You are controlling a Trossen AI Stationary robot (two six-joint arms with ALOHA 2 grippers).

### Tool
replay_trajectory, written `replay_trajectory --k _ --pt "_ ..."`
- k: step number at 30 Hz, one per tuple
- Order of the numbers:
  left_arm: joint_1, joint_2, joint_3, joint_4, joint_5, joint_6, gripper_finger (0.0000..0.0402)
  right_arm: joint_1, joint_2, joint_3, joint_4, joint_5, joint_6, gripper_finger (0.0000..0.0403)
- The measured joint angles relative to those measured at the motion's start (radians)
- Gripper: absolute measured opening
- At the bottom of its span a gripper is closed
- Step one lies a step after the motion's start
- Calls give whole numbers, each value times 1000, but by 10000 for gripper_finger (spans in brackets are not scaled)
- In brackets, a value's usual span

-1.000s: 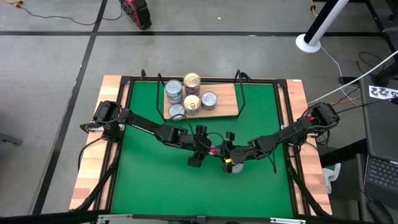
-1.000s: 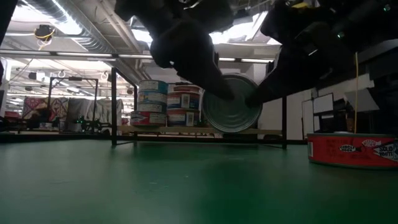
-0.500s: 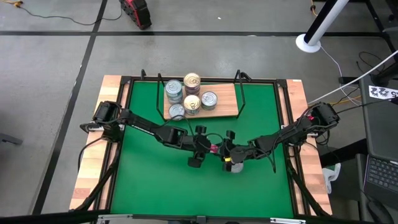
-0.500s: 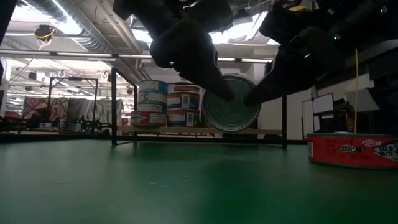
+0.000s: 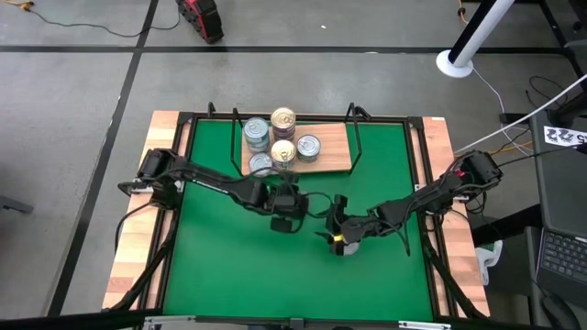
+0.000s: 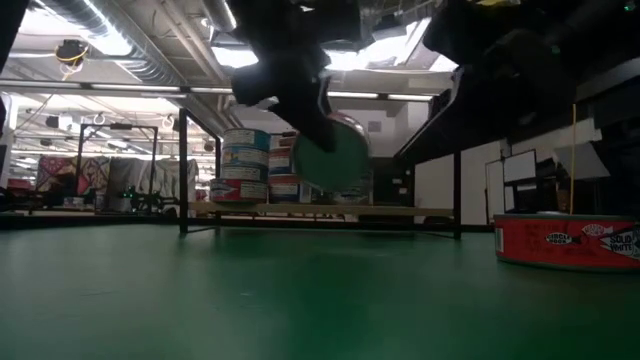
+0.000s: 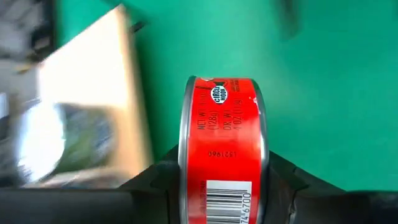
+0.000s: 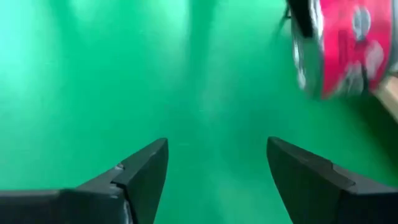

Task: Stack canned seafood by type on shelf
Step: Stack the red tuna can on top of the red tuna can on the shelf

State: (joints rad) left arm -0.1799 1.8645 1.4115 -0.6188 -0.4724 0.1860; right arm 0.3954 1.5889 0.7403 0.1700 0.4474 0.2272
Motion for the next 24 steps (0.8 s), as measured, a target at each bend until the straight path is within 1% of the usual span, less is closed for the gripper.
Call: replay_trajectory --k 2,4,9,15,17,20,24 --pt "-1 0 27 -96 -85 0 134 -2 -12 0 -16 -3 0 273" --pt "-3 0 52 -192 -149 -2 134 -4 -20 0 -30 -4 0 273" --pt "1 1 100 -403 -215 -26 139 -2 -51 -1 -65 -13 0 273" --pt "2 1 112 -616 -319 -174 134 -3 -63 0 -59 -12 -1 273" --pt "9 0 99 -660 -349 -239 136 -3 -63 0 -63 -13 -1 273" --pt "30 0 68 -692 -352 -323 143 -3 -63 0 -68 -13 -1 273" --pt "62 0 27 -657 -377 -352 140 -3 -63 0 -67 -12 -4 273"
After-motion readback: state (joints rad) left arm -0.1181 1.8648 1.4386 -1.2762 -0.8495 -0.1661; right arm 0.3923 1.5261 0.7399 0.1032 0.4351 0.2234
